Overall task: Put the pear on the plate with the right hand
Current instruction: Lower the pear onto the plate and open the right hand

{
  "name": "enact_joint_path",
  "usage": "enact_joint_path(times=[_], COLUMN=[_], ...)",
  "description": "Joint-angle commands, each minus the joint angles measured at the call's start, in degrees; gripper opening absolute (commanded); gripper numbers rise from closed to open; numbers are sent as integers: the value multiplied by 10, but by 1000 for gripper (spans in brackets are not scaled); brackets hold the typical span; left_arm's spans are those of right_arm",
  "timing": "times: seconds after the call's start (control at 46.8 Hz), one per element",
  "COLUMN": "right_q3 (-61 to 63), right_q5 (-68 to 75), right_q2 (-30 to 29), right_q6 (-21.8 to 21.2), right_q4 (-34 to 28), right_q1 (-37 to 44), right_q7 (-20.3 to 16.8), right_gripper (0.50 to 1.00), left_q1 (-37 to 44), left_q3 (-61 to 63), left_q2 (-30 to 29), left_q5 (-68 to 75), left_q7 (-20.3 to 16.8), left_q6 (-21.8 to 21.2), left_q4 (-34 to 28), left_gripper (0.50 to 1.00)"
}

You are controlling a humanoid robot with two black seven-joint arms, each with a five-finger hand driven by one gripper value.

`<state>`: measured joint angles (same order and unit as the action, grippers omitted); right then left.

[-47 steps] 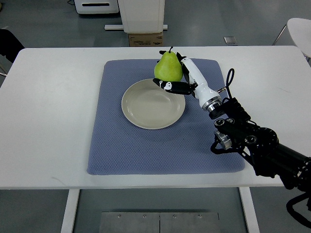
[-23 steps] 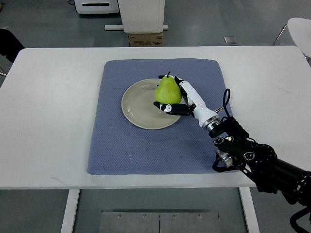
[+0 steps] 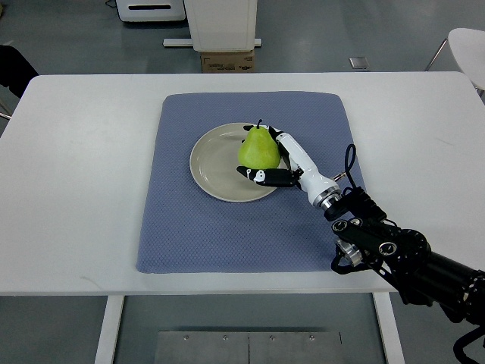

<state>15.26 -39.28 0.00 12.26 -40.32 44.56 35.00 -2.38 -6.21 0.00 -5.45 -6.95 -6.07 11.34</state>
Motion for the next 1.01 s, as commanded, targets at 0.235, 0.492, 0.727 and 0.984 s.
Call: enact_joint_path(times=[0.235, 0.492, 0.727, 0.984], right_q3=[-6, -5, -5, -1], right_q5=[1, 1, 2, 2], right_q2=[0, 0, 0, 0], right_q6=[0, 0, 0, 0], right_q4=[0, 0, 1, 2], right_q1=[0, 1, 3, 4], right_q7=[0, 0, 0, 0], right_gripper=[500, 792, 981, 981], left_q1=[0, 0, 0, 0], left_q3=[1, 1, 0, 1], left_q2=[0, 0, 0, 0], left_q5=[0, 0, 0, 0], left_q7=[0, 0, 0, 0], left_q6=[0, 0, 0, 0], left_q4=[0, 0, 0, 0], left_gripper=[1000, 1000, 1000, 1000])
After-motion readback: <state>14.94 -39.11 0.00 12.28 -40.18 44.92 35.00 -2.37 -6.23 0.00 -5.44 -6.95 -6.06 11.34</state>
